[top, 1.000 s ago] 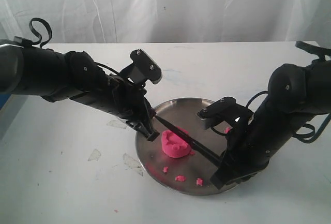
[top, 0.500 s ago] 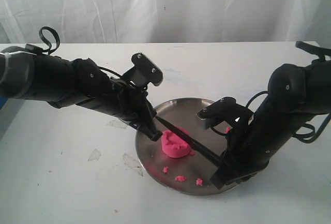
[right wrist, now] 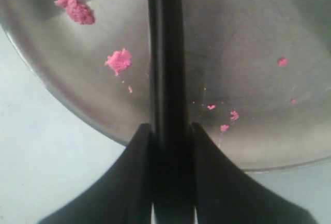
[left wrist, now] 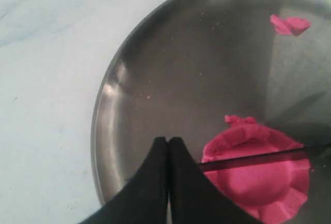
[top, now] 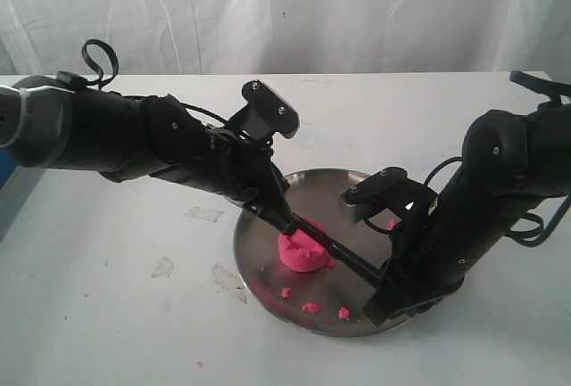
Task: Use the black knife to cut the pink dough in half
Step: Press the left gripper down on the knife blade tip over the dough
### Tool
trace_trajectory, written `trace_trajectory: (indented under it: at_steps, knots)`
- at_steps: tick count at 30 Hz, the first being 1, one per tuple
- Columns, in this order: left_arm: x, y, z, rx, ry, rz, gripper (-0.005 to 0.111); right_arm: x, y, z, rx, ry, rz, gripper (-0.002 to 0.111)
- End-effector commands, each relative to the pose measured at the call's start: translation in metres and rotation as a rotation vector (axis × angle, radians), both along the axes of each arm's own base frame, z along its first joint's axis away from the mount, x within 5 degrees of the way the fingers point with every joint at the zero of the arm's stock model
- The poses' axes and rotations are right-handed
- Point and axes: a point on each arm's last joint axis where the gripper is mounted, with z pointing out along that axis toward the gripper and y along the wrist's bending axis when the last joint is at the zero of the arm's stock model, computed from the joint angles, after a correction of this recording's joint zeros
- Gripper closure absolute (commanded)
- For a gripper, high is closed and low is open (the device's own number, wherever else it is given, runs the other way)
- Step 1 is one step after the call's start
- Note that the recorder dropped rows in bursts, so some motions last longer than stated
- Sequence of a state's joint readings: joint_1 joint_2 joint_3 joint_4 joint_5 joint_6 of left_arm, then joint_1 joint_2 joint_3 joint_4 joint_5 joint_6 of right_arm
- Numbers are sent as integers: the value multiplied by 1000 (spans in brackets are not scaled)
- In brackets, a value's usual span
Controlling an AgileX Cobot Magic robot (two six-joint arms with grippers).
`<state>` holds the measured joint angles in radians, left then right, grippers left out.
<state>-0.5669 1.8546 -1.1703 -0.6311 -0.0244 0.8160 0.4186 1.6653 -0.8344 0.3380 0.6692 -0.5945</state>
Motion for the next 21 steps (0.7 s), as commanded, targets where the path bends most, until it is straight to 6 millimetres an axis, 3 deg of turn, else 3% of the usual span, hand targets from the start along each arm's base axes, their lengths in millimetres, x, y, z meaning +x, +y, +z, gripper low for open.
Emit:
trace_trajectory:
  at_steps: [1,11,21]
  knots:
    - [-3,-7,-1,2,15,-32,107,1,1,1,4,-8,4,108]
    - [0,-9,-43,76,88,-56,107,1,1,1,4,-8,4,108]
    - [0,-9,-45,79,93,-56,107,1,1,1,4,-8,4,108]
